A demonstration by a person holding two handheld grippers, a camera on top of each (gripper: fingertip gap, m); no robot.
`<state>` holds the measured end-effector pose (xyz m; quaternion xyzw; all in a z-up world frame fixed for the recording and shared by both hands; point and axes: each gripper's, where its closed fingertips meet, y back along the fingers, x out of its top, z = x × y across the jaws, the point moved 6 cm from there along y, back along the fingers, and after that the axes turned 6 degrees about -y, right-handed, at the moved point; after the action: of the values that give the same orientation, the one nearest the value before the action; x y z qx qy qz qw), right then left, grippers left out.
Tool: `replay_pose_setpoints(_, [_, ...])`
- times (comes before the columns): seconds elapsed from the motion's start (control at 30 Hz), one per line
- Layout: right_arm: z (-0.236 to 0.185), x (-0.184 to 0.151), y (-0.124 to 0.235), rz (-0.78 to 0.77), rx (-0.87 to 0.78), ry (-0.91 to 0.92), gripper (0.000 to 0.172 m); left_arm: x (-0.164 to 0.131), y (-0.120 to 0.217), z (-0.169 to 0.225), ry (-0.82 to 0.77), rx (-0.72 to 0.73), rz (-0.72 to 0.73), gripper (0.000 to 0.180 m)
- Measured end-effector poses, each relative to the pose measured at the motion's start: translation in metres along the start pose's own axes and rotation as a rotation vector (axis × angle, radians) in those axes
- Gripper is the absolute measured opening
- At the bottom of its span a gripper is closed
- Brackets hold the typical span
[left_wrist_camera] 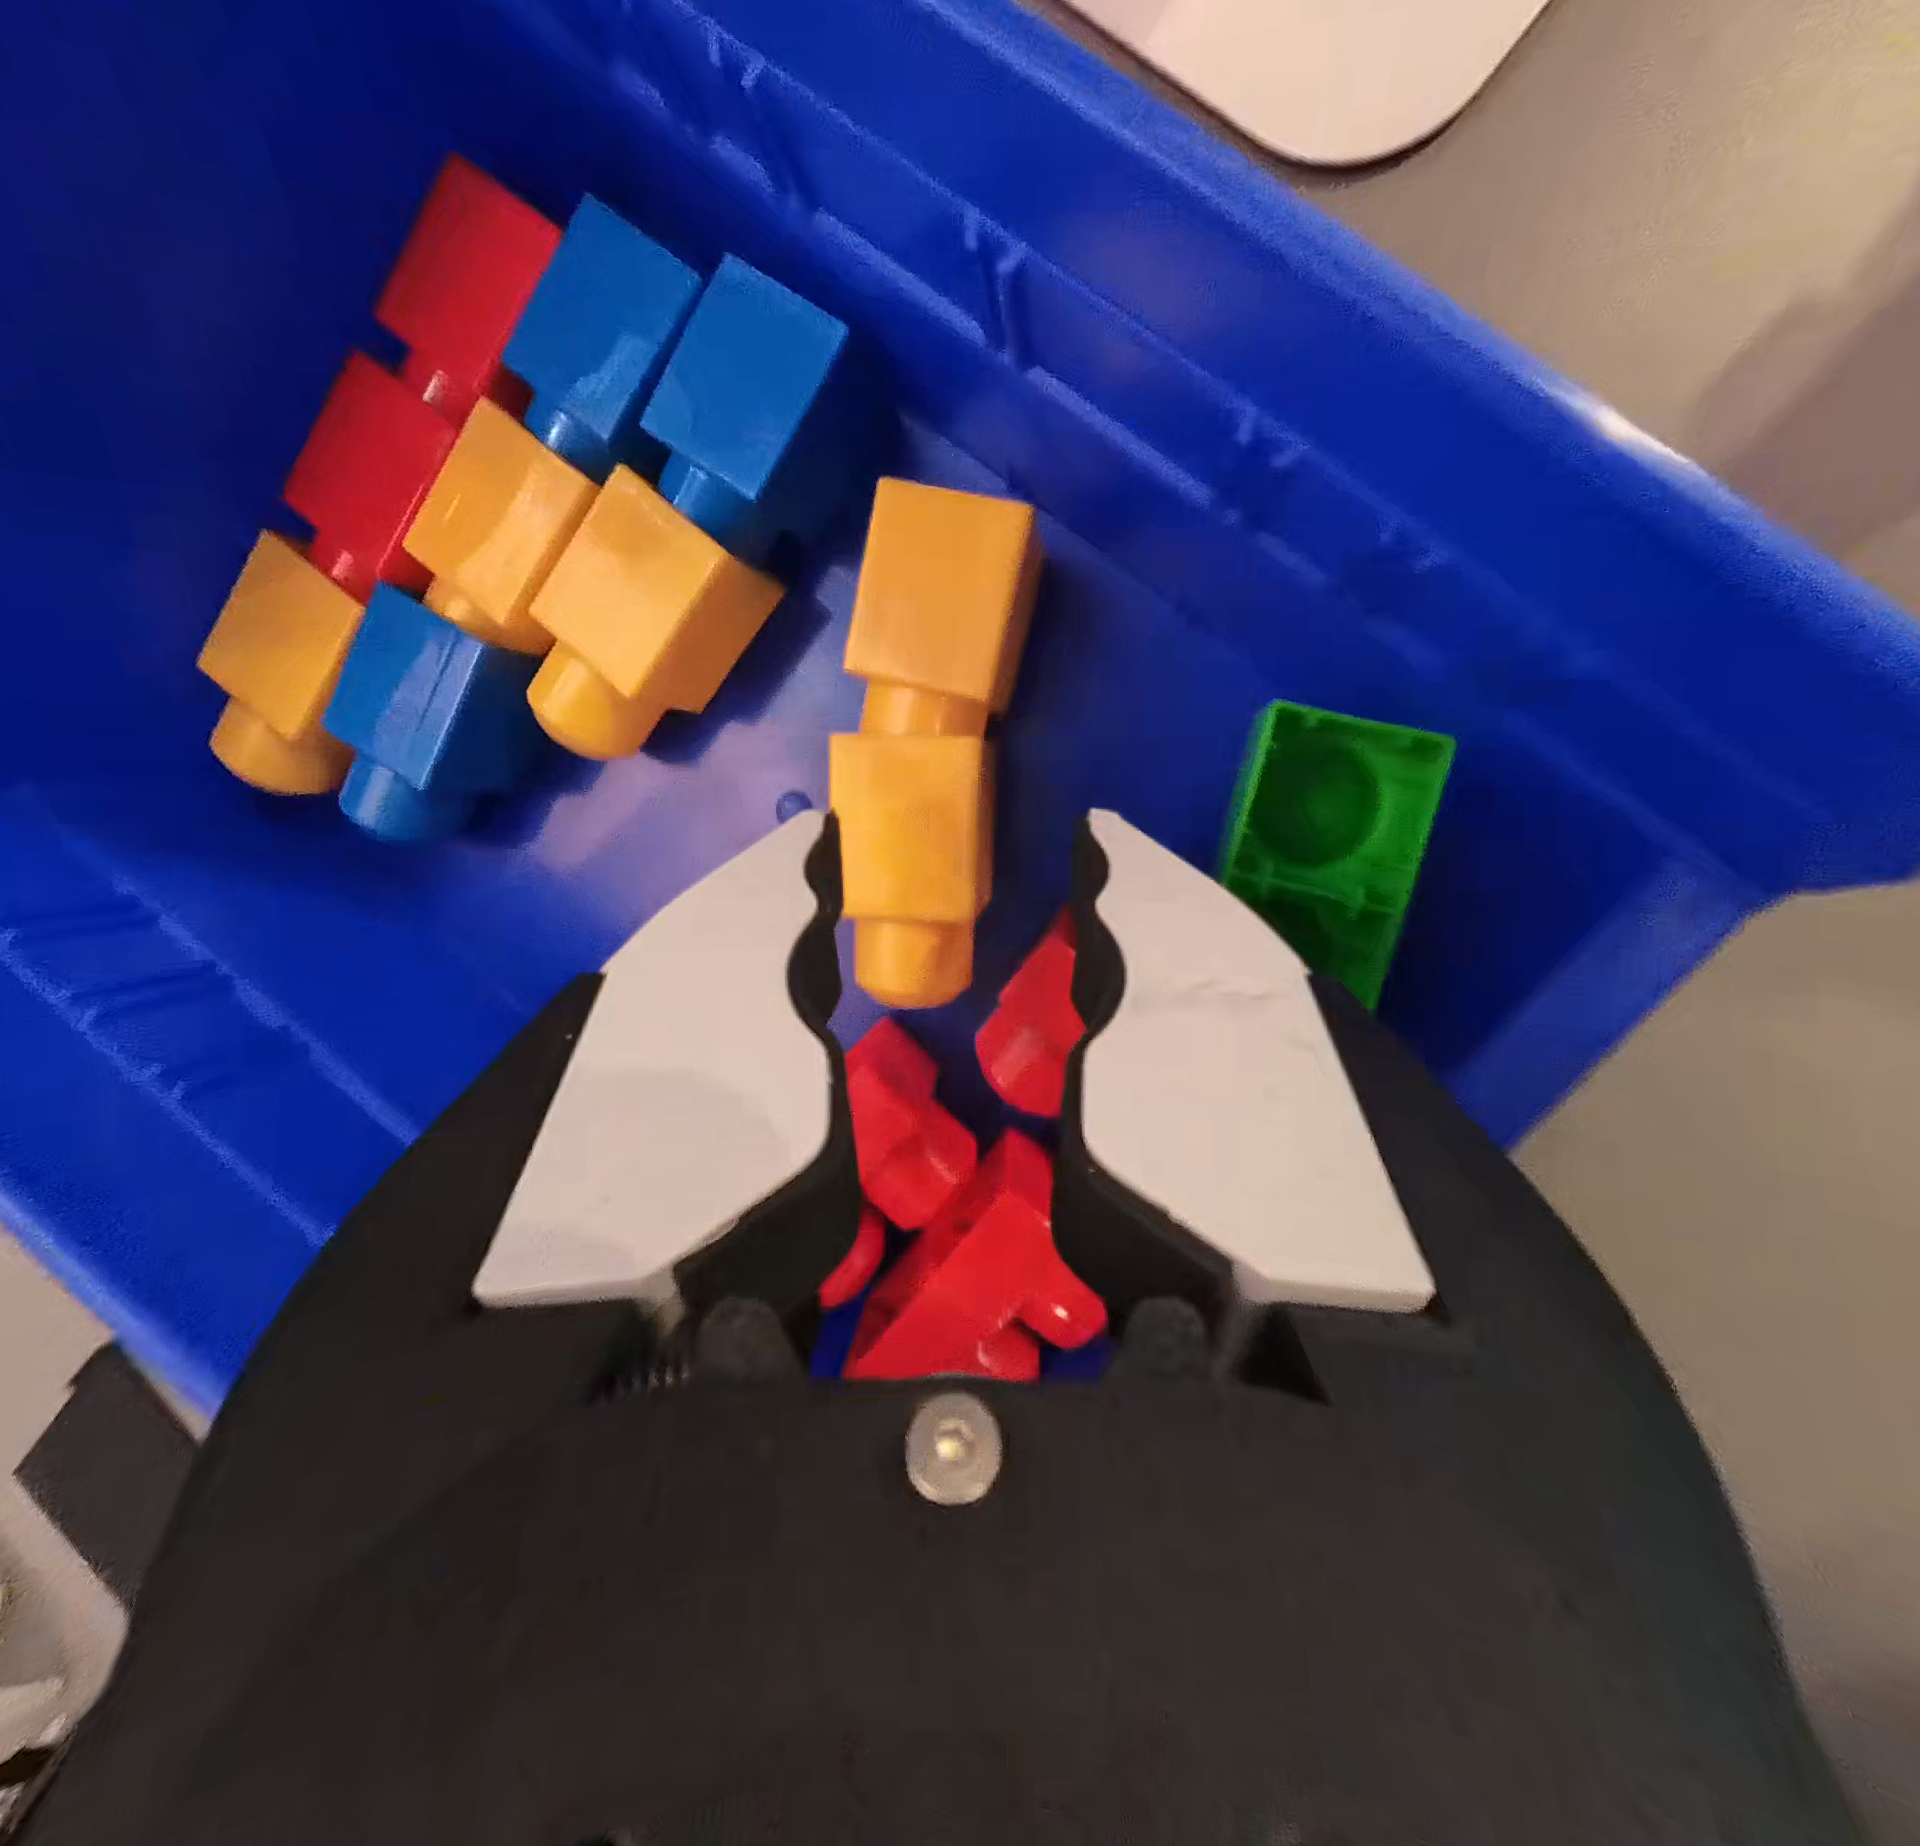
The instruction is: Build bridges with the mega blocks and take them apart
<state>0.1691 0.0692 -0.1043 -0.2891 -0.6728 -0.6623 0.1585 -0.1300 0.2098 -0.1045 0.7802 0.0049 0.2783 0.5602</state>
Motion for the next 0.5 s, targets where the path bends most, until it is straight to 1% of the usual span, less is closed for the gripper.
replay_pose_setpoints(0.03, [-0.001,-0.001,-0.002,-0.028,-0.007,0.006,0.033,0.001,-0.006,-0.001,0.012,-0.026,-0.003,0.04])
replay_pose_setpoints(0.1, [-0.005,-0.002,-0.009,-0.074,-0.016,0.016,0.033,-0.003,-0.018,-0.004,0.046,-0.071,-0.09,0.045])
replay_pose_setpoints(0.13, [-0.007,-0.003,-0.012,-0.097,-0.014,0.024,0.033,-0.003,-0.022,-0.009,0.049,-0.051,-0.105,0.051])
replay_pose_setpoints(0.17, [-0.009,-0.004,-0.016,-0.123,-0.014,0.034,0.033,-0.003,-0.024,-0.011,0.057,-0.052,-0.123,0.051])
replay_pose_setpoints(0.27, [-0.012,-0.009,-0.024,-0.203,-0.036,0.069,0.033,-0.007,-0.035,-0.011,0.09,-0.136,-0.201,0.039])
replay_pose_setpoints(0.33, [-0.015,-0.009,-0.026,-0.232,-0.036,0.091,0.033,-0.009,-0.042,-0.011,0.072,-0.125,-0.235,0.038])
replay_pose_setpoints(0.4, [-0.018,-0.01,-0.027,-0.248,-0.032,0.102,0.033,-0.006,-0.043,-0.01,0.054,-0.126,-0.218,0.036])
replay_pose_setpoints(0.5, [-0.019,-0.01,-0.029,-0.263,-0.029,0.109,0.033,-0.005,-0.042,-0.013,0.019,-0.072,-0.221,0.036])
